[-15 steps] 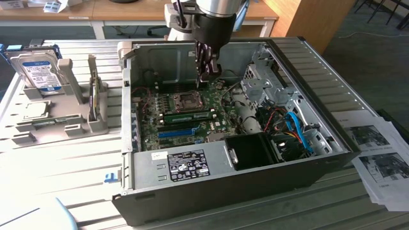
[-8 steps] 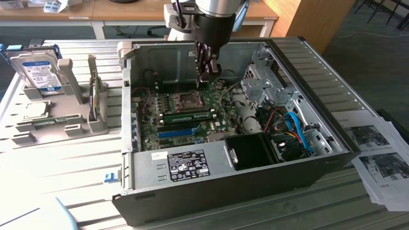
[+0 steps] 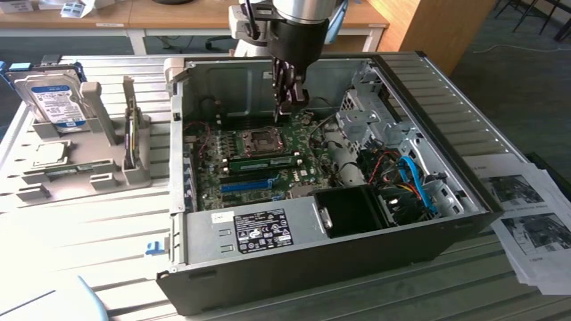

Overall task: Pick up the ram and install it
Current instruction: 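Press down the ram until it locks into place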

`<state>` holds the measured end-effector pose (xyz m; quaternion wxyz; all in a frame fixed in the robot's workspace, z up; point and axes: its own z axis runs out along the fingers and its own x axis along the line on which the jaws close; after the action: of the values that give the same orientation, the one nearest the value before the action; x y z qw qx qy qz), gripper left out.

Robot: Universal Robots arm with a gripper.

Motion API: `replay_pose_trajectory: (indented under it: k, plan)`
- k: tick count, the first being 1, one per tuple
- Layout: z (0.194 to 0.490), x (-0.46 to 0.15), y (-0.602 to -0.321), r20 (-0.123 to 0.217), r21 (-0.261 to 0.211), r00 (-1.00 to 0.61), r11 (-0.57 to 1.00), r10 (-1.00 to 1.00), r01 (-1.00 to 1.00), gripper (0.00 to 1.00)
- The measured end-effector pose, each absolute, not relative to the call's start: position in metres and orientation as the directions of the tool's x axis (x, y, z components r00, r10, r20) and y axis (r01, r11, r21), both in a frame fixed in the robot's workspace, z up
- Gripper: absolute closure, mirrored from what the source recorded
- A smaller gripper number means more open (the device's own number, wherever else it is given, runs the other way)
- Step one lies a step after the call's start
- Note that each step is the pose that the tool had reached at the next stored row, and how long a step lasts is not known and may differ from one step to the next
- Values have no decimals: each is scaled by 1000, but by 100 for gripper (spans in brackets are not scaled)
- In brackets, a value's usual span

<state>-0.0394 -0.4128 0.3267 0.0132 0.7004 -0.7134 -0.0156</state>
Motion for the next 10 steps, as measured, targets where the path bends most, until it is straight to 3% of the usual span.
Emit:
replay_pose_trajectory:
  k: [3, 4, 10]
  plan:
    - [327, -39, -413, -3, 41, -18, 18, -1000, -999, 83]
    - [327, -39, -413, -3, 41, -18, 18, -1000, -999, 91]
    - [327, -39, -413, -3, 41, -18, 18, -1000, -999, 91]
